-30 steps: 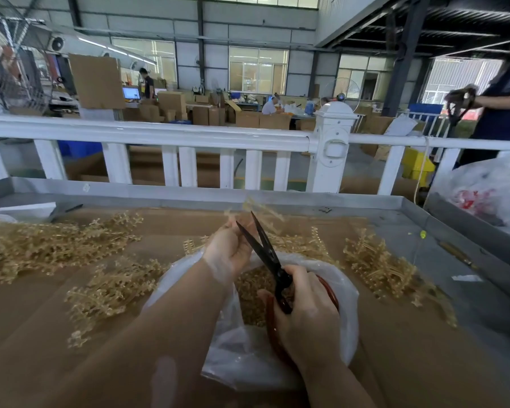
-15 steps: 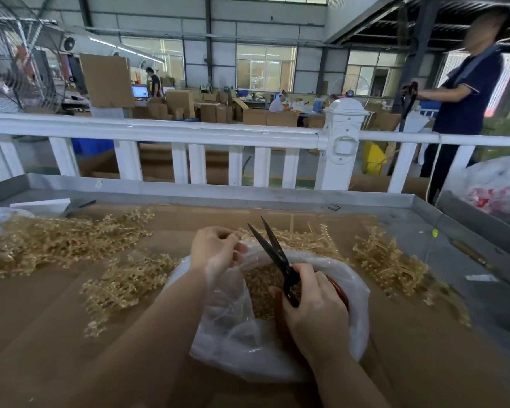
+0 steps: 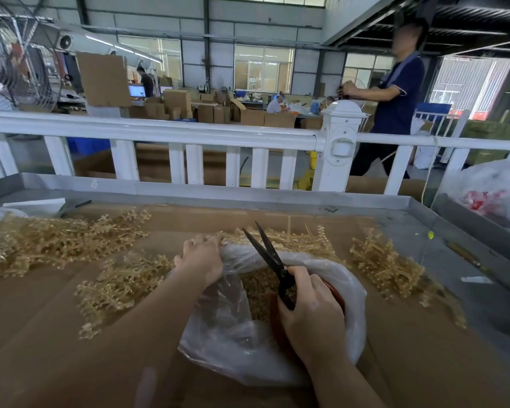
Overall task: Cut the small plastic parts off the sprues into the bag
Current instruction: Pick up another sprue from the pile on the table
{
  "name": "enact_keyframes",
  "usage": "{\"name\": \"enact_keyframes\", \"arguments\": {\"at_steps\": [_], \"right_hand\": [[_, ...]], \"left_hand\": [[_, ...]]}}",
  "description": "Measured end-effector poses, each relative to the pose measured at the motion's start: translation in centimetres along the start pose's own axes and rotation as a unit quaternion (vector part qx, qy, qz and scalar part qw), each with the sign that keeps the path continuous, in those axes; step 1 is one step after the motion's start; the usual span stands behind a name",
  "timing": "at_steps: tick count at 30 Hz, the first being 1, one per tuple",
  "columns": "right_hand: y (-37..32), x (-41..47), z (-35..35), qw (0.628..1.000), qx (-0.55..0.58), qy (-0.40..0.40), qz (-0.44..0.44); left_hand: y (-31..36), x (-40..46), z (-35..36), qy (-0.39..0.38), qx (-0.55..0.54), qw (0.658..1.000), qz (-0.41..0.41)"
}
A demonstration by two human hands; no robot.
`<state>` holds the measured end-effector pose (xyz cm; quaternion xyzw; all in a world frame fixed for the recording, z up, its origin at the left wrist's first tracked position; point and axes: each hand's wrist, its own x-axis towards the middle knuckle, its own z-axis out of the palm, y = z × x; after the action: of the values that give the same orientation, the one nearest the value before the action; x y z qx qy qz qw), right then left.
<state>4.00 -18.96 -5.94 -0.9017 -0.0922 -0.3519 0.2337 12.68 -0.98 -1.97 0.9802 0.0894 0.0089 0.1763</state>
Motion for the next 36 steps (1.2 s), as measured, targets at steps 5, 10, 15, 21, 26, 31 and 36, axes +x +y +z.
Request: {"name": "enact_keyframes", "arguments": {"at_steps": [5, 10, 15, 21, 26, 31, 36], "right_hand": [[0.0, 0.0, 0.1, 1.000, -0.003, -0.009, 0.001], [0.1, -0.1, 0.2, 1.000, -0.003, -0.005, 0.000], [0.1, 0.0, 0.4, 1.000, 0.001, 0.003, 0.002], [0.2, -0.1, 0.2, 1.000, 0.012, 0.000, 0.005], [0.1, 0.0, 0.3, 1.000, 0.014, -0.003, 0.005], [0.0, 0.0, 0.2, 1.000, 0.017, 0.001, 0.006], [0.1, -0.1, 0.2, 1.000, 0.016, 0.001, 0.001]], "left_hand": [[-0.5, 0.0, -0.2, 0.092, -0.076, 0.993, -0.018], [-1.0, -0.7, -1.3, 0.159, -0.158, 0.975, -0.011], [-1.0, -0.9, -2.0, 0.068, -0.287, 0.956, 0.015], [-1.6, -0.1, -0.6, 0.093, -0.210, 0.973, -0.010], [-1.8, -0.3, 0.1, 0.045, -0.051, 0.997, -0.043], [-1.7, 0.0, 0.4, 0.024, -0.054, 0.996, -0.065], [-1.6, 0.2, -0.2, 0.048, -0.177, 0.981, -0.066]]}}
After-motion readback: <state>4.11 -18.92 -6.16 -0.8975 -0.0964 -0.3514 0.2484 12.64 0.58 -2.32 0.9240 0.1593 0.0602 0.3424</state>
